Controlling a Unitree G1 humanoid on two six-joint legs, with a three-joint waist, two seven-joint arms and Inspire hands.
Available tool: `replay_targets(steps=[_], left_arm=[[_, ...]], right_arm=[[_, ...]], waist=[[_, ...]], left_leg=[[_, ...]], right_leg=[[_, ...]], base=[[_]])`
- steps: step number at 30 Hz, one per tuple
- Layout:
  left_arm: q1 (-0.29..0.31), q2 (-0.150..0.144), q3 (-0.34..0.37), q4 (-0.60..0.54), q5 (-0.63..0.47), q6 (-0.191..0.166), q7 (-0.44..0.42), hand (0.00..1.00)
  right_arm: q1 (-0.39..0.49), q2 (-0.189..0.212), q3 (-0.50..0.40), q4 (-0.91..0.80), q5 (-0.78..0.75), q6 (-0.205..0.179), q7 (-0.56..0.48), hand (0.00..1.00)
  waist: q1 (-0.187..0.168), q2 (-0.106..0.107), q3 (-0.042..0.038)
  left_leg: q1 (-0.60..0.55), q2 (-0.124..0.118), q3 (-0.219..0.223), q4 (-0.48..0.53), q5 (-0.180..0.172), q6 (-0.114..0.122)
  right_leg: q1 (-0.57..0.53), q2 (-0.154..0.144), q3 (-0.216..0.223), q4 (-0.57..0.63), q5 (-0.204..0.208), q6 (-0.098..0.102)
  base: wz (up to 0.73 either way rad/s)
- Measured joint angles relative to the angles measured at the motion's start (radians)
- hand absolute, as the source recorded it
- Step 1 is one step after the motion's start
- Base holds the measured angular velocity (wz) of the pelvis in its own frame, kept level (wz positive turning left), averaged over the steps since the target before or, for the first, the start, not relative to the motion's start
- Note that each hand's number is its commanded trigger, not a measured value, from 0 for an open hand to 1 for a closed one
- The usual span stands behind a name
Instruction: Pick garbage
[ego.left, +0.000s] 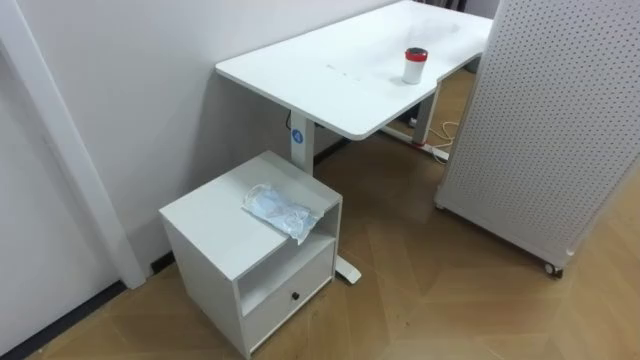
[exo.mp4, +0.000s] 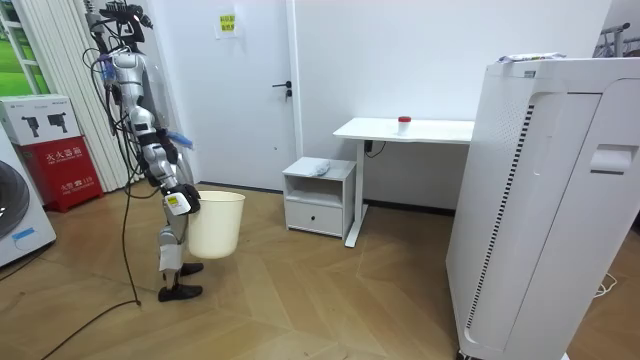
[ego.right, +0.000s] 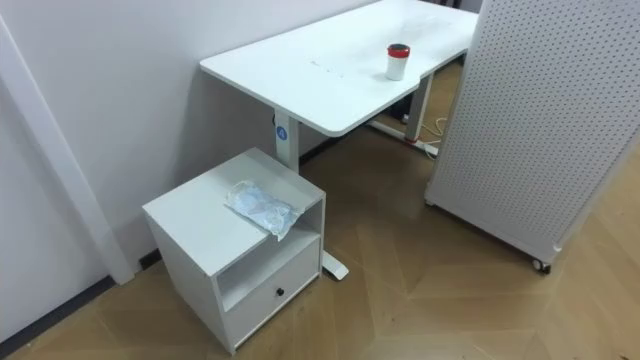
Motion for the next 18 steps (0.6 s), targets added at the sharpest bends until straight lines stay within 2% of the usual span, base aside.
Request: replay_targets(steps=[4, 9, 15, 18], left_arm=[[0.000, -0.001, -0.001, 0.003, -0.050, 0.008, -0.006, 0.00], [0.000, -0.001, -0.001, 0.003, -0.048, 0.014, -0.001, 0.00], [-0.002, 0.002, 0.000, 0.012, -0.023, 0.024, 0.012, 0.00], [-0.001, 0.005, 0.008, 0.012, 0.051, 0.041, 0.027, 0.00]], right_arm=[[0.001, 0.003, 0.001, 0.004, 0.024, 0.005, -0.002, 1.00], [0.002, 0.004, 0.000, 0.004, 0.023, 0.012, -0.010, 1.00], [0.001, 0.004, -0.001, 0.005, 0.023, 0.022, -0.026, 1.00], [0.001, 0.003, -0.017, 0.005, 0.022, 0.028, -0.027, 1.00]], waist=[[-0.001, 0.001, 0.0009], [-0.005, 0.002, 0.0036], [-0.008, 0.001, 0.0045], [-0.010, 0.002, 0.0048]], left_leg=[[0.000, 0.000, 0.000, 0.000, 0.000, 0.000], [0.008, -0.001, 0.000, -0.002, 0.000, 0.000], [0.015, -0.001, -0.001, 0.000, 0.000, 0.000], [0.014, -0.002, -0.001, -0.003, -0.001, 0.001]], right_leg=[[0.002, 0.000, 0.001, 0.000, 0.000, 0.000], [0.008, 0.000, 0.012, 0.000, -0.001, 0.001], [0.017, -0.001, 0.010, 0.001, -0.001, 0.002], [0.018, -0.001, 0.008, 0.001, -0.002, 0.002]], base=[[0.00], [0.00], [0.00], [0.00]])
